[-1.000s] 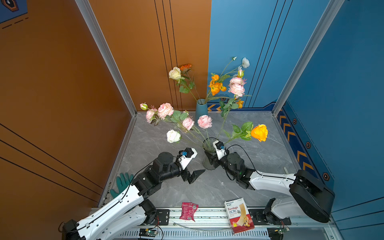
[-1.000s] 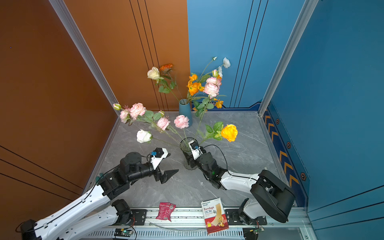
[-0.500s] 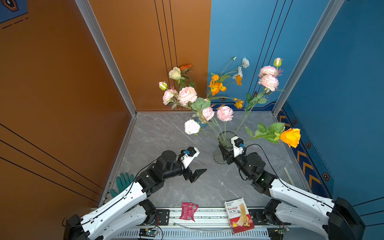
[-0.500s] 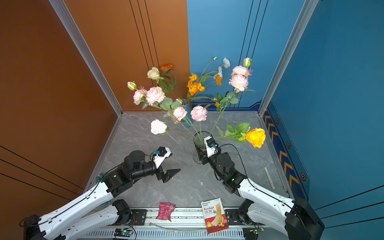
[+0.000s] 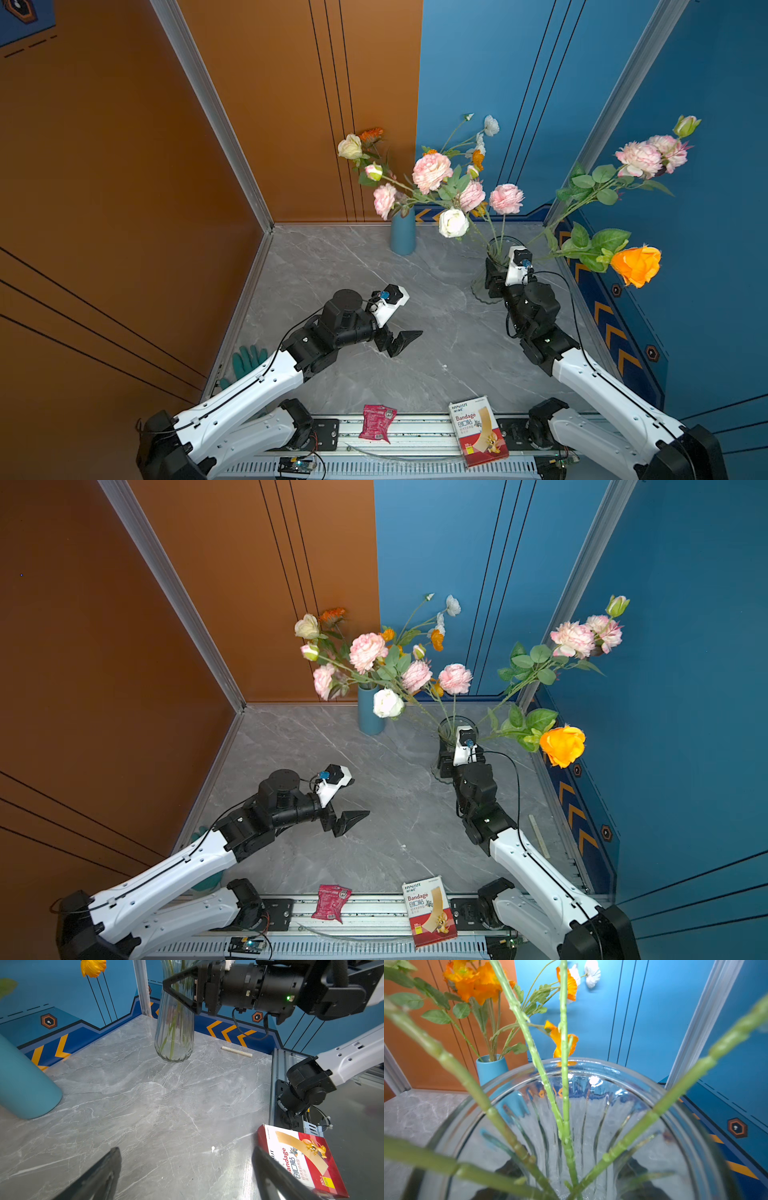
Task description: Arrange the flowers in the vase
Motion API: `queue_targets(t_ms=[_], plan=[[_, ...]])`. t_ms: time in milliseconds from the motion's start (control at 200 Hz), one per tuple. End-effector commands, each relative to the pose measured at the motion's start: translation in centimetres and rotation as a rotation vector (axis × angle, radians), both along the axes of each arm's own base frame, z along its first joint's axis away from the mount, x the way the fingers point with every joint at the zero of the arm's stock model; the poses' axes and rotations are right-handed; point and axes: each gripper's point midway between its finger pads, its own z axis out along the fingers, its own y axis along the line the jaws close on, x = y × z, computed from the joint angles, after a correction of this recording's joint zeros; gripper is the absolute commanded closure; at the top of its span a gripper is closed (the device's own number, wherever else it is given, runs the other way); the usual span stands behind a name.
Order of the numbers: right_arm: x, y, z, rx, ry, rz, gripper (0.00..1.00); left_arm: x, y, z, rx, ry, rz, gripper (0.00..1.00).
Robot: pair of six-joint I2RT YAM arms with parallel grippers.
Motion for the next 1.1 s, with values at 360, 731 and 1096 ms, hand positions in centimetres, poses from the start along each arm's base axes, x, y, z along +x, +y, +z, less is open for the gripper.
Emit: queue_targets(t_ms=[360, 731, 1096], plan=[[6.2, -6.2, 11.5, 0.148, -0.323, -0.153, 0.77, 0.4, -2.6, 2.0, -0.005, -0.032, -0.090, 0.02], [14.1, -7.2, 9.2, 0.121, -0.350, -0.136, 0.77, -1.0, -2.3, 3.8, -0.051, -0.053, -0.079, 0.02], [17.7, -7.3, 5.3, 0.119, -0.345, -0.083, 0.77, 0.0, -2.3, 4.2, -0.039, -0.084, -0.005, 0.02]])
